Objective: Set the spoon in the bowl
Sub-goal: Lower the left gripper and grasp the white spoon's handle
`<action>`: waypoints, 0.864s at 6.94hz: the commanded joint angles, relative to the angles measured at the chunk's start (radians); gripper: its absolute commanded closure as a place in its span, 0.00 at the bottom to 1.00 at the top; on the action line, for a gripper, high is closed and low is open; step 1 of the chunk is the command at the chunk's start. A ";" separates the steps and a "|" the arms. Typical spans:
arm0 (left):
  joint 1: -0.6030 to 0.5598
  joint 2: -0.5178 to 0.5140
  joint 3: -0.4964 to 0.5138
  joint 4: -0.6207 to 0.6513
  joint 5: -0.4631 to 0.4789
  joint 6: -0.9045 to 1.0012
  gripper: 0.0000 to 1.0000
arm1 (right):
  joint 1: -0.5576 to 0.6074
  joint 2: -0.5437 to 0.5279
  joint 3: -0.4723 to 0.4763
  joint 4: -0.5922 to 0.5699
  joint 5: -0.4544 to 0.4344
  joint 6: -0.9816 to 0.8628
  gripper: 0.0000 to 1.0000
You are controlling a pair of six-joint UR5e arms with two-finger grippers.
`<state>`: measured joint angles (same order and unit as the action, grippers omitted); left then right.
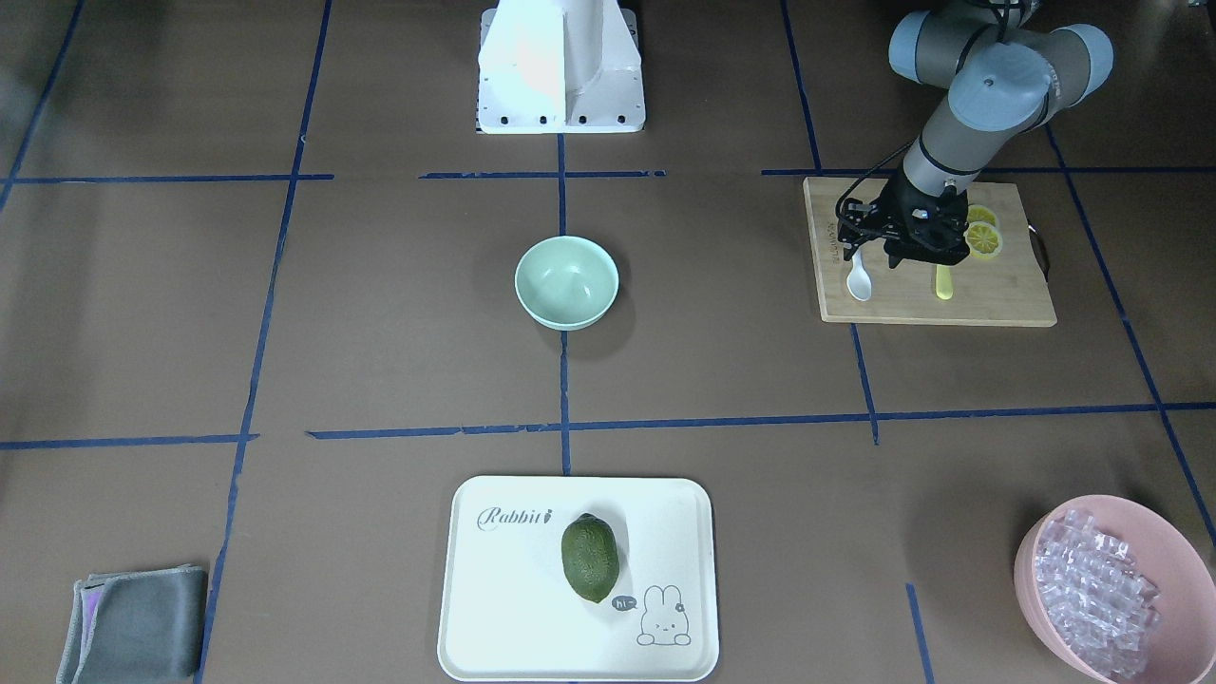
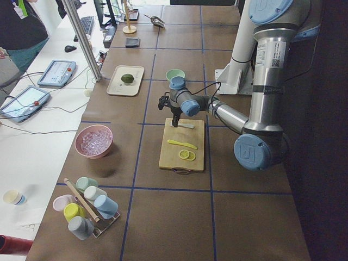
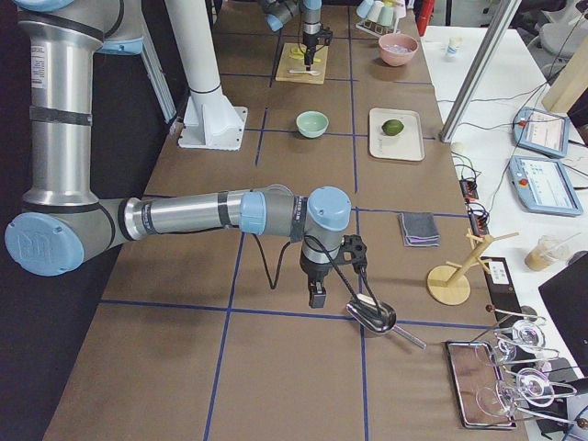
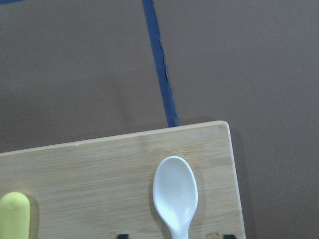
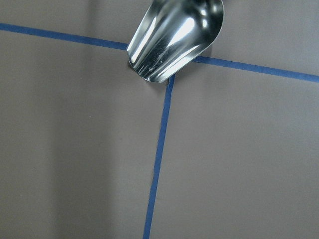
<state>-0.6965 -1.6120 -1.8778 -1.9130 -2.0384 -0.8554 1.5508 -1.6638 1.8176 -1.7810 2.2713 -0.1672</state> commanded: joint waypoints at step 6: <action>0.034 -0.002 0.009 0.000 -0.008 -0.001 0.48 | 0.000 -0.002 -0.001 0.000 0.000 -0.002 0.00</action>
<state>-0.6659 -1.6137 -1.8684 -1.9129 -2.0448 -0.8560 1.5509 -1.6659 1.8169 -1.7809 2.2718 -0.1687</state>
